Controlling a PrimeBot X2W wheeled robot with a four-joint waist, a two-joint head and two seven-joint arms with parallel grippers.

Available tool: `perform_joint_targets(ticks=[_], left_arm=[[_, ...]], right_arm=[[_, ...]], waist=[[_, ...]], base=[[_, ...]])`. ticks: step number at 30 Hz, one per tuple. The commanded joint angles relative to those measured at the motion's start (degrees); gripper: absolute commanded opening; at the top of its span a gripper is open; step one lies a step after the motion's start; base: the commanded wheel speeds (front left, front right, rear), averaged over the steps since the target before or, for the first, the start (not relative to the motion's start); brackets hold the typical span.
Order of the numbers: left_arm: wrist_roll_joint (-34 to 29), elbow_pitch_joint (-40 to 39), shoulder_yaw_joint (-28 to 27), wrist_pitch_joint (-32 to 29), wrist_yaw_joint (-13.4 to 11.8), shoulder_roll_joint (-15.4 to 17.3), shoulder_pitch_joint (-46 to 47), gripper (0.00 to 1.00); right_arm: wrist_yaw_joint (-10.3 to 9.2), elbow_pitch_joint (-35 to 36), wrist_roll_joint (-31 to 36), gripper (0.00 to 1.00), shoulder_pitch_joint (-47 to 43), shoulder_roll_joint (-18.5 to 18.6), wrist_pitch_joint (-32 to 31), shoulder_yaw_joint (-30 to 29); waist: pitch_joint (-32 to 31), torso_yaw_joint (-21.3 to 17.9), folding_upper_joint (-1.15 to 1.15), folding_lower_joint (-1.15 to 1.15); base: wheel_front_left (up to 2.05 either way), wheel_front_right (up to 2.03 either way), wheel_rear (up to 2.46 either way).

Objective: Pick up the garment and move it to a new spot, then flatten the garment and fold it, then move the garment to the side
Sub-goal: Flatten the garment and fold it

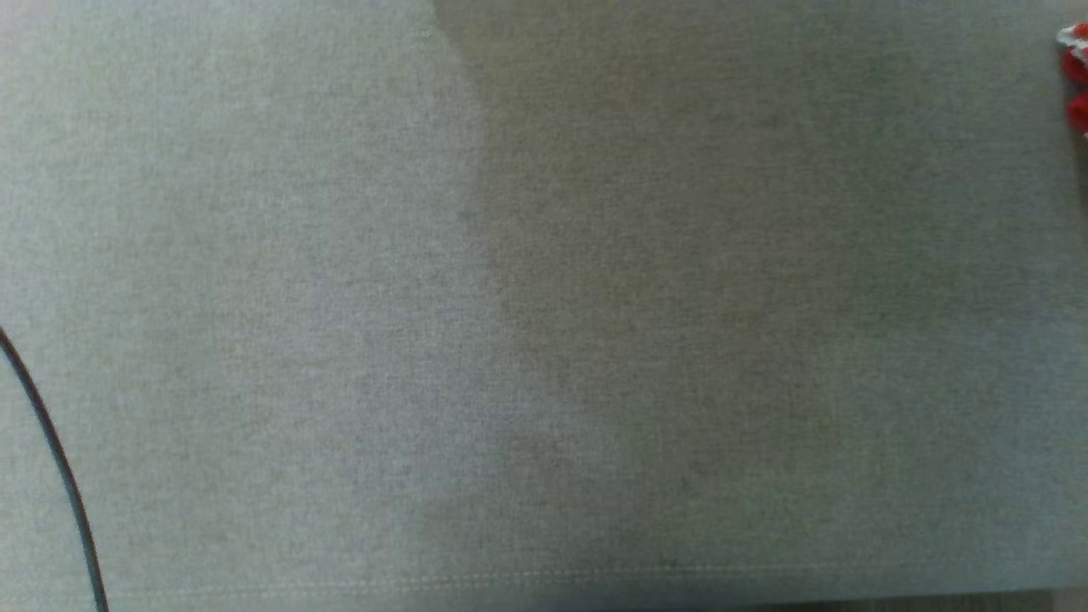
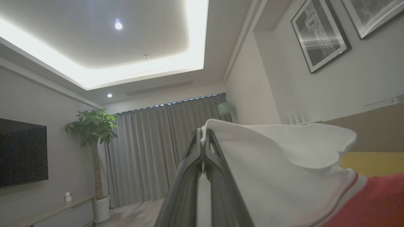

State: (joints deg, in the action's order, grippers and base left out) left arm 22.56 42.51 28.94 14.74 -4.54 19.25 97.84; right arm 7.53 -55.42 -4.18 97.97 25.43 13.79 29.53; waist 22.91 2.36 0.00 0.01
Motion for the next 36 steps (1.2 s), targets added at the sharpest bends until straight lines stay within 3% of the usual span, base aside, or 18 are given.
perform_joint_targets(ticks=[1, 12, 16, 25, 30, 36], left_arm=[[-1.4, -3.7, -2.3, 0.2, 0.0, 1.2, 1.5, 0.0], [-7.9, -12.9, -5.3, 0.3, 7.9, -2.1, -20.1, 0.0], [-9.2, -14.1, -5.4, 0.3, 9.6, -2.1, -29.9, 0.0], [-9.8, -16.2, -2.4, 0.3, 11.8, 0.9, -49.0, 0.0], [-9.0, -18.1, 4.5, 0.3, 12.0, 5.7, -57.0, 0.0], [-7.0, -19.0, 9.3, 0.3, 12.0, 9.9, -61.7, 0.0]], right_arm=[[-0.04, 0.1, 2.0, 0.0, 0.1, -1.9, 0.8, -1.4], [-0.04, 3.8, 4.0, 0.0, -19.8, -5.3, 1.2, -7.4], [-0.04, 4.9, 2.3, 0.0, -28.6, -5.6, 1.2, -5.8], [-0.04, 4.5, -7.8, 0.0, -45.2, -2.0, 1.2, 7.7], [-0.04, 4.8, -15.8, 0.0, -50.2, 2.3, 0.6, 19.0], [-0.04, 6.8, -22.3, 0.0, -51.5, 5.0, -0.4, 26.1]], waist=[[1.2, 0.6, 0.0, -0.01], [1.9, 1.0, 0.0, -0.01], [-0.6, 1.2, 0.0, -0.01], [-8.9, 2.0, 0.0, -0.01], [-13.4, 2.3, 0.0, -0.01], [-16.1, 2.5, 0.0, -0.01]], base=[[0.0, 0.0, 0.0], [0.0, 0.0, 0.0], [0.0, 0.0, 0.0], [0.0, 0.0, 0.0], [0.0, 0.0, 0.0], [0.0, 0.0, 0.0]])
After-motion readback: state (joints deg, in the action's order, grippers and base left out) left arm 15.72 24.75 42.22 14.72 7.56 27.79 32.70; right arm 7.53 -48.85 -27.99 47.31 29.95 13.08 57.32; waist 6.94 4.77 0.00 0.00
